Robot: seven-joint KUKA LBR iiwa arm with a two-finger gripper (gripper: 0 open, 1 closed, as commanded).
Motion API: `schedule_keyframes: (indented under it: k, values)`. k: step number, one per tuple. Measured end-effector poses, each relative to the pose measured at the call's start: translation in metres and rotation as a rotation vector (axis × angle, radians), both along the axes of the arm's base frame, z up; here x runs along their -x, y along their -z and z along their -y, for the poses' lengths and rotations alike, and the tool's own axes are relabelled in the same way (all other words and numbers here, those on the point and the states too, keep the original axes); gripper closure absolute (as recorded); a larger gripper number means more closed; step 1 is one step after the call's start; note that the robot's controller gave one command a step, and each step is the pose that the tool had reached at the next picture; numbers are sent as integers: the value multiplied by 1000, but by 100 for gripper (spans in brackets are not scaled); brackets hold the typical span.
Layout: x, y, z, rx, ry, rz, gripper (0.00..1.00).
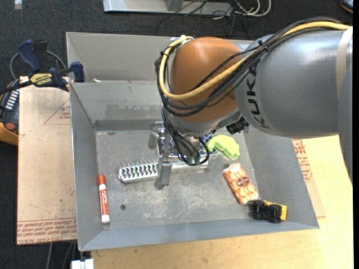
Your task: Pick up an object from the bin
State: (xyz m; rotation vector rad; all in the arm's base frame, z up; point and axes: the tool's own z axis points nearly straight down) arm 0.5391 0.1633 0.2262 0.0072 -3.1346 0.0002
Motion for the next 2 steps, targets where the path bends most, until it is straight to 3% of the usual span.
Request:
schedule_keyframes:
  k: [1, 2]
  values:
    - [-2, -5, 1, -1, 5, 8, 0]
    - [-12, 107, 3, -2, 69, 7, 0]
